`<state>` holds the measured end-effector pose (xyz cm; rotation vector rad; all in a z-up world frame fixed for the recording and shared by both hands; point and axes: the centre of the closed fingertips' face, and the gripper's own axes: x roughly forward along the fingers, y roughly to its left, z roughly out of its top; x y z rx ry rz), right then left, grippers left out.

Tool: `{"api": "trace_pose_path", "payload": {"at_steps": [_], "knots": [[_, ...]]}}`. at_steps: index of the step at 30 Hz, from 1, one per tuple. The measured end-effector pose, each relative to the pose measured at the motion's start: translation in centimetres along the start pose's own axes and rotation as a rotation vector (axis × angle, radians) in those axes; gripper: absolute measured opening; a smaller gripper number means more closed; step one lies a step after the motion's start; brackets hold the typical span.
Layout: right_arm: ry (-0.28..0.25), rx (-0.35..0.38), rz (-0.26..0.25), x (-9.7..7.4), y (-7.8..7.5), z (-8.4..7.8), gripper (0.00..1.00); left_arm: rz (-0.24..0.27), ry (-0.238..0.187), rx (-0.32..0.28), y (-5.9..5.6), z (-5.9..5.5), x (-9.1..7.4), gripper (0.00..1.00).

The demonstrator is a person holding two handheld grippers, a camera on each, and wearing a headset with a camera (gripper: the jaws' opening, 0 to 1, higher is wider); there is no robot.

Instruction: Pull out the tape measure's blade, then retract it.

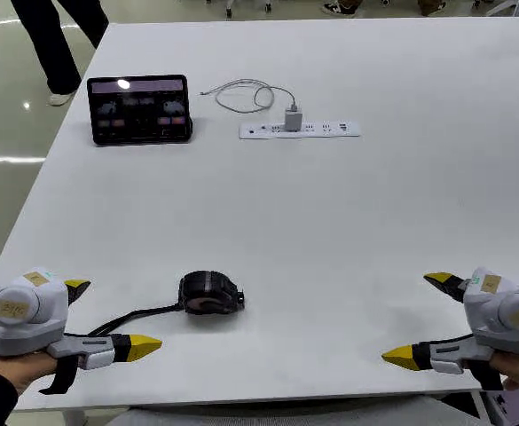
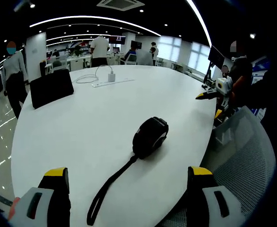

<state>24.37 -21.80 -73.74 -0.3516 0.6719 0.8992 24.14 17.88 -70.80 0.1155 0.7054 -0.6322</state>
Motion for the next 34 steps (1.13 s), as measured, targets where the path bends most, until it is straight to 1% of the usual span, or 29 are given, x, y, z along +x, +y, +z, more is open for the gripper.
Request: {"api": "trace_pose_path", "payload": {"at_steps": [2, 3, 4, 6, 9, 11, 13, 14, 15, 18, 20, 24, 25, 34], "knots": [[-0.006, 0.026, -0.007, -0.7, -0.1, -0.5, 0.97, 0.0, 0.005, 0.009, 0.0, 0.0, -0.1, 1.0], [-0.006, 0.037, -0.016, -1.1, -0.1, -0.9, 0.99, 0.017, 0.027, 0.021, 0.5, -0.4, -0.2, 1.0], [-0.007, 0.053, -0.024, -1.4, -0.3, -1.0, 1.0, 0.025, 0.037, 0.021, 0.7, -0.7, -0.2, 1.0], [-0.003, 0.064, -0.036, -2.2, -0.4, -1.4, 1.0, 0.019, 0.027, -0.008, 0.9, -0.9, -0.4, 1.0], [0.004, 0.059, -0.041, -3.3, -0.4, -2.2, 1.0, 0.031, 0.034, -0.008, 1.4, -1.3, -0.7, 1.0], [0.005, 0.064, -0.054, -4.0, -0.5, -2.6, 1.0, 0.036, 0.033, -0.015, 1.7, -1.3, -0.9, 1.0], [0.004, 0.084, -0.06, -4.3, -0.7, -2.8, 1.0, 0.032, 0.028, -0.032, 1.5, -1.2, -1.2, 1.0], [0.005, 0.09, -0.063, -4.4, -0.8, -2.9, 1.0, 0.032, 0.026, -0.037, 1.5, -1.1, -1.3, 1.0], [0.006, 0.093, -0.063, -4.4, -0.8, -2.9, 1.0, 0.041, 0.024, -0.033, 1.5, -1.1, -1.3, 1.0], [0.015, 0.087, -0.062, -4.2, -0.6, -2.9, 1.0, 0.033, 0.031, -0.033, 1.4, -1.2, -1.3, 1.0], [0.013, 0.087, -0.06, -4.0, -0.5, -2.7, 1.0, 0.022, 0.034, -0.046, 1.2, -1.2, -1.3, 1.0], [0.014, 0.067, -0.057, -3.8, -0.4, -2.3, 1.0, 0.025, 0.035, -0.04, 1.2, -1.1, -1.3, 1.0], [0.013, 0.065, -0.056, -3.8, -0.4, -2.2, 1.0, 0.03, 0.042, -0.033, 1.3, -1.1, -1.3, 1.0], [0.012, 0.071, -0.065, -4.2, -0.7, -2.5, 1.0, 0.017, 0.042, -0.031, 1.1, -1.0, -1.2, 1.0]]}}
